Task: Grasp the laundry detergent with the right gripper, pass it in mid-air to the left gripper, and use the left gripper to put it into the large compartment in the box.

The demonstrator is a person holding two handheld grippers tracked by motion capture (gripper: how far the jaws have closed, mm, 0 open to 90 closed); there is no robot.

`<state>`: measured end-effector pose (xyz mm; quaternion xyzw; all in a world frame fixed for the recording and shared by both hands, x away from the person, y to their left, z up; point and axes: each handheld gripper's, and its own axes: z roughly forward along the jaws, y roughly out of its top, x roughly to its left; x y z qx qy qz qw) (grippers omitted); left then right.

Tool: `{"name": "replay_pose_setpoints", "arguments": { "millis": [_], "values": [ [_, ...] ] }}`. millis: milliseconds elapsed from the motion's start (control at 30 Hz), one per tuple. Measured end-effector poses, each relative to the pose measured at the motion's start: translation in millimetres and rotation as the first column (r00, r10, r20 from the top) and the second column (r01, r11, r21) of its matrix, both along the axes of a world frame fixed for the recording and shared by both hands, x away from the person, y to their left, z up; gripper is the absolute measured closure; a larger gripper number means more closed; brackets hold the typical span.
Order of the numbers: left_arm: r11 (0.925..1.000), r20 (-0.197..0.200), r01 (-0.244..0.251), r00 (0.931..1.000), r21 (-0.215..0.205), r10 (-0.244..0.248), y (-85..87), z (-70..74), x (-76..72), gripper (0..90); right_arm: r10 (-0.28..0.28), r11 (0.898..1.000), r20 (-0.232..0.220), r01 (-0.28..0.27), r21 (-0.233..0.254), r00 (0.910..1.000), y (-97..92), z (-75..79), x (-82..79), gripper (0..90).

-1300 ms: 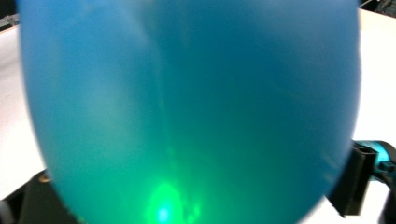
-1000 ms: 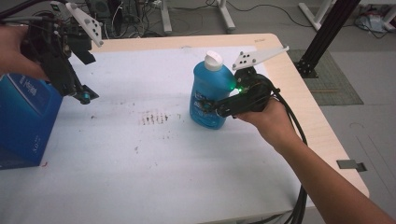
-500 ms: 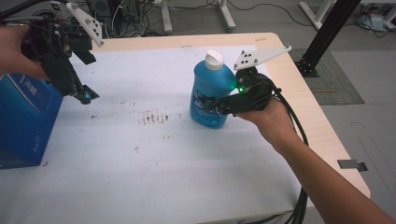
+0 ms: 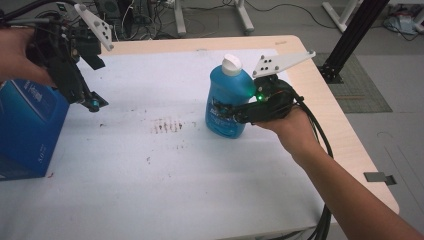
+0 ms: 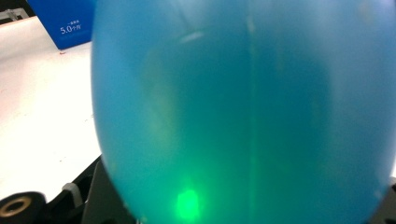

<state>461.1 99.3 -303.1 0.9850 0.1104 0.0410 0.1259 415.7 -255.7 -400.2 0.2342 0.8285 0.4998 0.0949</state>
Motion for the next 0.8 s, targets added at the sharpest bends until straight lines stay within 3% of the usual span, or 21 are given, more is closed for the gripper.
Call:
{"name": "replay_pose_setpoints", "arguments": {
  "millis": [533, 700, 800],
  "values": [
    [0.9998, 0.008, 0.006, 0.9999, -0.021, -0.006, -4.6, 8.3, -7.1, 1.7, 0.039, 0.999, -0.003, -0.039, -0.018, 0.9992, -5.3, 16.9, -3.4, 44.9],
    [0.9996, 0.003, 0.009, 1.0, -0.028, -0.009, -6.5, 11.2, -10.3, 1.7, 0.07, 0.997, -0.011, -0.07, -0.018, 0.9975, -0.7, 28.1, -5.2, 44.9],
    [0.999, -0.018, 0.014, 0.9997, -0.042, -0.014, -8.4, 15.8, -14.2, 1.8, 0.134, 0.991, -0.023, -0.134, -0.026, 0.9908, 10.4, 43.2, -7.3, 44.9]
  ]
}}
